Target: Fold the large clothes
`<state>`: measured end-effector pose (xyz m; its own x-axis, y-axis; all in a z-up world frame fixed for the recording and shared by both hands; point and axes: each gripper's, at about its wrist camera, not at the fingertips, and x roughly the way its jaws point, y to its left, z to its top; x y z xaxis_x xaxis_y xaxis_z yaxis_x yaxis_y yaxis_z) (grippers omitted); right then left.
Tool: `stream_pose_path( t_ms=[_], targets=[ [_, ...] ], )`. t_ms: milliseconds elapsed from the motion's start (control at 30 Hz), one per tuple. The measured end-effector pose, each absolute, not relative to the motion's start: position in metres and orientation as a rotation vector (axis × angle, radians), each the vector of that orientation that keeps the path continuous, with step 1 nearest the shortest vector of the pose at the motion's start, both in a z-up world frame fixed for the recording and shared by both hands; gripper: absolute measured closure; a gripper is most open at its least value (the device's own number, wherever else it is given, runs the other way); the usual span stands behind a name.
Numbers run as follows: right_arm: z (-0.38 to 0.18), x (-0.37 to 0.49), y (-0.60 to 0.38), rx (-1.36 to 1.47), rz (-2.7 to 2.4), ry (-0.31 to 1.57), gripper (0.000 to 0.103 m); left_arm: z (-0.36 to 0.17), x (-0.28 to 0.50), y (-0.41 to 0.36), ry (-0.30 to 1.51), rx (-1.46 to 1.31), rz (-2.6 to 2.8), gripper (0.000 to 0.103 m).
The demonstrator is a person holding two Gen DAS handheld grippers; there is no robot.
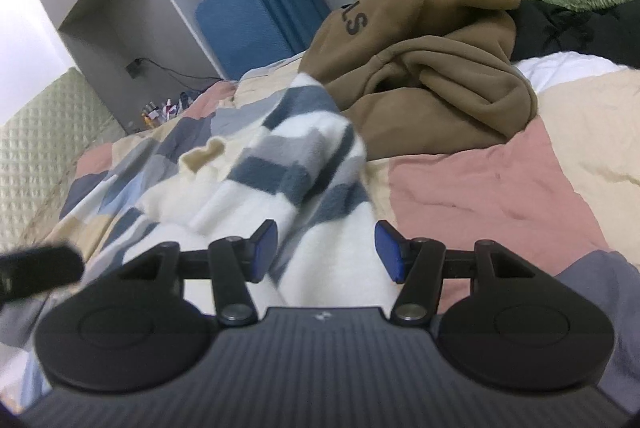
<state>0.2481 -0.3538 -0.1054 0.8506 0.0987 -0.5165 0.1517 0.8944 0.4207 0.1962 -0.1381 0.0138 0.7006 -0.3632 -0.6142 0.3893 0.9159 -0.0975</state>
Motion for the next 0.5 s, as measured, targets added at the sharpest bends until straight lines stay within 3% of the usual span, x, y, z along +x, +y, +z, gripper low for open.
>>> stream_pose_path(
  t_ms=[500],
  targets=[
    [-0.095, 0.253, -0.278, 0.282, 0.132, 0.571, 0.046, -0.08, 0.222, 0.007, 0.721, -0.097, -0.2, 0.032]
  ],
)
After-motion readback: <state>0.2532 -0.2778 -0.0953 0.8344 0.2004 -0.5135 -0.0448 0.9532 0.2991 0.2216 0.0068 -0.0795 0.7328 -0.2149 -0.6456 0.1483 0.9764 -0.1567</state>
